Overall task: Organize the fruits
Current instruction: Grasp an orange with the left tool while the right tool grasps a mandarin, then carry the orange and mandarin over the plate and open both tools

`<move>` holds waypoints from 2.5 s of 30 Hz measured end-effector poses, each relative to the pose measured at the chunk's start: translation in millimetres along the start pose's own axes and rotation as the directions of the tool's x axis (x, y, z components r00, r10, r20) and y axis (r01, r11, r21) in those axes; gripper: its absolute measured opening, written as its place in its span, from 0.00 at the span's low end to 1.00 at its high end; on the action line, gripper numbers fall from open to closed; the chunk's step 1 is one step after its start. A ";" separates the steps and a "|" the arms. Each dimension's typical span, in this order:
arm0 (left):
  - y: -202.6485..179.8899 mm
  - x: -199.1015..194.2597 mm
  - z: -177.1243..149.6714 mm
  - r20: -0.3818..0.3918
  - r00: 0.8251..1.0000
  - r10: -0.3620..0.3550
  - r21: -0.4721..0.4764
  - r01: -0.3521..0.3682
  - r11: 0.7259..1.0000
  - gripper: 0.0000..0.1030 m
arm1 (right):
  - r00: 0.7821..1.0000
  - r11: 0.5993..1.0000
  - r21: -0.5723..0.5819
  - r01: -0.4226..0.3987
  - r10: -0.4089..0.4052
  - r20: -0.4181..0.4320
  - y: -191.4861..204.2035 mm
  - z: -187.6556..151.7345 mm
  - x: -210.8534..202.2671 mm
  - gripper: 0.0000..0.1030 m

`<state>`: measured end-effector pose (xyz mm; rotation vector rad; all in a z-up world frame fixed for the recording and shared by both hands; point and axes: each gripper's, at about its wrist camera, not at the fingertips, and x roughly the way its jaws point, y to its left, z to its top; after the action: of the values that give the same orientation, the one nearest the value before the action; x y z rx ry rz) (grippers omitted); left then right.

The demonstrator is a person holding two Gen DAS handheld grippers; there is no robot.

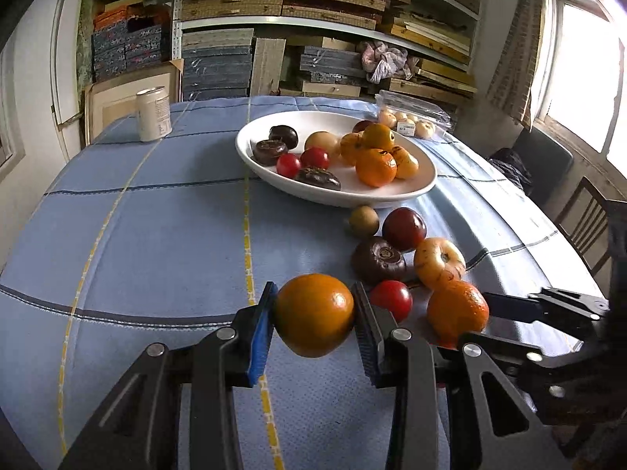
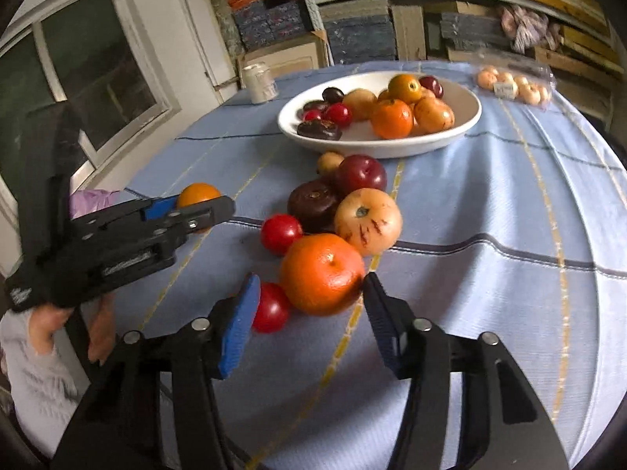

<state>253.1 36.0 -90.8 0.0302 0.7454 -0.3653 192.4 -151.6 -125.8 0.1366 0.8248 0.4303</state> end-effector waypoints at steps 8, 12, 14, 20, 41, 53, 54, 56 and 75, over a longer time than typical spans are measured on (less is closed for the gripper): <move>-2.2 -0.3 0.5 0.006 1.000 0.008 0.016 -0.008 1.000 0.37 | 0.998 0.994 0.094 -0.050 0.053 -0.030 -7.1 6.3 19.8 0.54; -0.1 -0.1 0.3 0.011 1.000 0.022 0.011 -0.022 1.000 0.37 | 0.998 0.994 0.095 -0.060 0.063 -0.028 -7.8 4.5 18.5 0.46; 0.7 -0.3 -0.2 0.011 1.000 0.028 0.009 -0.028 1.000 0.37 | 0.997 0.994 0.087 -0.067 0.069 -0.022 -6.5 3.2 15.6 0.46; 2.4 -0.1 -0.1 0.014 0.999 0.052 0.008 -0.052 0.999 0.37 | 0.997 0.994 0.083 -0.077 0.076 0.021 -7.6 2.2 2.7 0.45; -7.5 77.1 134.1 0.038 0.996 0.087 0.015 -0.087 0.996 0.37 | 0.969 0.983 0.184 0.008 -0.053 0.240 -82.5 165.9 -3.3 0.45; 30.0 149.2 191.9 0.012 0.995 0.103 -0.075 -0.102 0.992 0.37 | 0.992 0.989 0.149 0.023 -0.040 0.116 -97.4 228.9 99.6 0.45; 32.3 157.6 195.0 0.001 0.995 0.097 -0.083 -0.097 0.992 0.37 | 0.994 0.988 0.151 0.020 -0.036 0.105 -99.5 231.3 106.7 0.45; 33.6 167.8 198.2 -0.012 0.996 0.086 -0.088 -0.087 0.992 0.37 | 0.997 0.989 0.149 0.011 -0.023 0.079 -104.1 235.8 119.4 0.45; 48.0 146.1 205.1 0.022 0.997 0.070 -0.135 -0.067 0.989 0.69 | 0.964 0.989 0.121 -0.081 0.047 0.263 -95.7 249.7 49.2 0.47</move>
<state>502.7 3.1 -42.1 -0.0755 0.7396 -0.2491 436.0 -205.7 -17.7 0.3352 0.5909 0.4093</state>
